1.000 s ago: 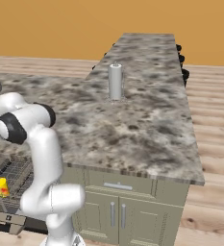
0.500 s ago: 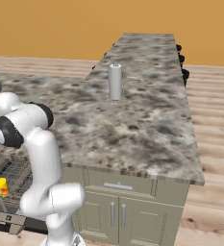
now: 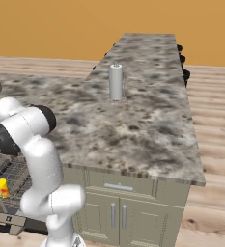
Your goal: Pick up the cup and bowl from the counter, place them in the dishwasher, and close the dishwasher door.
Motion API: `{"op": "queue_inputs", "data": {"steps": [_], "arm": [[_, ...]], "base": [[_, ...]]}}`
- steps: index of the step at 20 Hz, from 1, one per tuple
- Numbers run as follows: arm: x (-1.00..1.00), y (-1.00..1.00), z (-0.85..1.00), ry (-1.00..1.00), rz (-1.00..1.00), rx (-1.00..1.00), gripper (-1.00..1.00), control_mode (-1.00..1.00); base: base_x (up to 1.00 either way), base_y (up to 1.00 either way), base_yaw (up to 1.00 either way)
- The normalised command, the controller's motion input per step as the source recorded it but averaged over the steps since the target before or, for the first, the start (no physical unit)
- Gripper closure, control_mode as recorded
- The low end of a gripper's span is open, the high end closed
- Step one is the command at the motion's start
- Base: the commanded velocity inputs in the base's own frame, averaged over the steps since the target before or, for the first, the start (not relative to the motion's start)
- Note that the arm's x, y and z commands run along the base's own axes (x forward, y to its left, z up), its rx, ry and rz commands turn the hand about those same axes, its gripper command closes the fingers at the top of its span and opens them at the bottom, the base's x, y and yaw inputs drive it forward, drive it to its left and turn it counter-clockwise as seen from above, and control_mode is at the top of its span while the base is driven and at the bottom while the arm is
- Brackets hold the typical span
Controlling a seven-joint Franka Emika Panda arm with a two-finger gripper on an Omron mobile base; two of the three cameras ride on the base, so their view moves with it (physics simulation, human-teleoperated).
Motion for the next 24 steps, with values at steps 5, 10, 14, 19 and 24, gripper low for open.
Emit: {"op": "queue_inputs", "data": {"steps": [5,10,14,19,24], "arm": [[0.48,-0.1,-0.13,0.0,0.0,0.07,-1.0,-1.0],[0.55,0.01,-0.37,0.06,0.0,0.0,-1.0,-1.0],[0.29,0.34,-0.57,0.11,0.0,0.0,-1.0,-1.0],[0.19,0.45,-0.49,0.11,0.0,0.0,-1.0,-1.0],[0.3,0.16,-0.2,0.05,0.0,0.0,1.0,-1.0]], "base": [[0.0,0.0,0.0],[0.0,0.0,0.0],[0.0,0.0,0.0],[0.0,0.0,0.0],[0.0,0.0,0.0]]}}
